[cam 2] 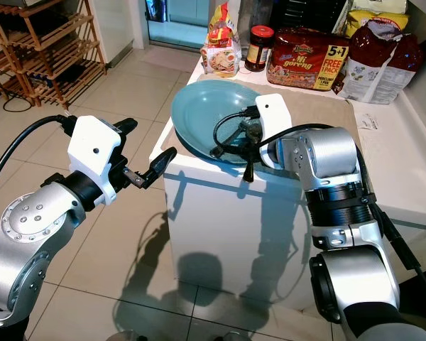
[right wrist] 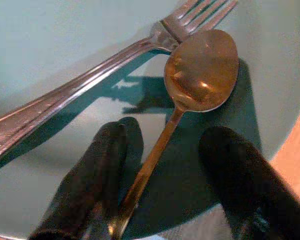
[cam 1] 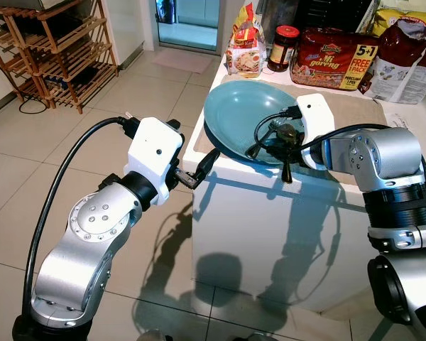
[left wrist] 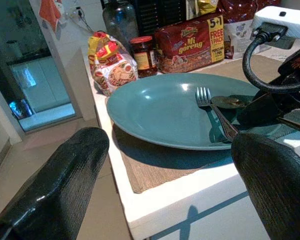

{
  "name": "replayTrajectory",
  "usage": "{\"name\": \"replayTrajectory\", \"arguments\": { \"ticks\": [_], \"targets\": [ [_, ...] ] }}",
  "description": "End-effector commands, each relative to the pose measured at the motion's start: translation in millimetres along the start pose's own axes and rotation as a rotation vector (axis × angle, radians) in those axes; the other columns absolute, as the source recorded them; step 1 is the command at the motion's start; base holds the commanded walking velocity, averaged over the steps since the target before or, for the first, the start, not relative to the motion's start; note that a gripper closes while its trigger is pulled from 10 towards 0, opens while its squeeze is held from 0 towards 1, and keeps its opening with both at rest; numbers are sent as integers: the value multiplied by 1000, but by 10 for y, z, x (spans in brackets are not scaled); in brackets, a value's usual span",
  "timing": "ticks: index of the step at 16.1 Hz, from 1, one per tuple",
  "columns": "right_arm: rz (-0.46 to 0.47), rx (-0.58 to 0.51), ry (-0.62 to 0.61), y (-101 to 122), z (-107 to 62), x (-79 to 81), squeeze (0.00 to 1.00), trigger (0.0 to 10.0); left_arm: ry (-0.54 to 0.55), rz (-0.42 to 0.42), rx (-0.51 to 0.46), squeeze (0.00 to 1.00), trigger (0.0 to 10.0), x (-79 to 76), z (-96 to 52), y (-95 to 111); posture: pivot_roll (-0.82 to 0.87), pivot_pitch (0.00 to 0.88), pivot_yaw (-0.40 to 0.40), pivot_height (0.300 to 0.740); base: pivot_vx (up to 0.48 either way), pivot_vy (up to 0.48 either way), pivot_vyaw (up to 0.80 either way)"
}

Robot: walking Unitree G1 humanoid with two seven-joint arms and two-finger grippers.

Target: Setting the table

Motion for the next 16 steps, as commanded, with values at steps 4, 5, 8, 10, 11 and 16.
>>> {"name": "replayTrajectory", "arguments": {
  "ticks": [4, 5, 8, 10, 11, 16],
  "targets": [
    [13, 10, -1, 10, 10, -39, 0, 0, -24, 8, -14, 0, 10000, -42, -15, 48, 28, 58, -62, 740, 0, 0, 0],
    [13, 8, -1, 15, 12, -39, 0, 0, -24, 8, -14, 0, 10000, -40, -14, 47, 28, 57, -62, 740, 0, 0, 0],
    [13, 5, 0, 24, 15, -41, 0, 0, -23, 10, -14, 0, 10000, -38, -13, 47, 29, 58, -63, 740, 0, 0, 0],
    [13, 4, 2, 30, 18, -41, 0, 0, -22, 10, -14, 0, 10000, -35, -12, 47, 29, 59, -63, 740, 0, 0, 0],
    [13, 4, 2, 30, 18, -41, 0, 0, -22, 10, -14, 0, 10000, -35, -12, 47, 29, 59, -63, 740, 0, 0, 0],
    [15, 2, 7, 40, 22, -50, 0, 0, -19, 9, -14, 0, 10000, -31, -5, 47, 28, 59, -63, 740, 0, 0, 0]
  ]
}}
Point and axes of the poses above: a point about 5 cm out from each wrist's last joint towards the gripper, its own z axis pointing out of the wrist towards the gripper, its own y axis along the axis of the wrist's last joint, x = y × z, the point moved 3 cm from there along z, pointing out of the wrist towards the gripper, and after that the axes turned 1 degree about z, right-handed, at the moved point
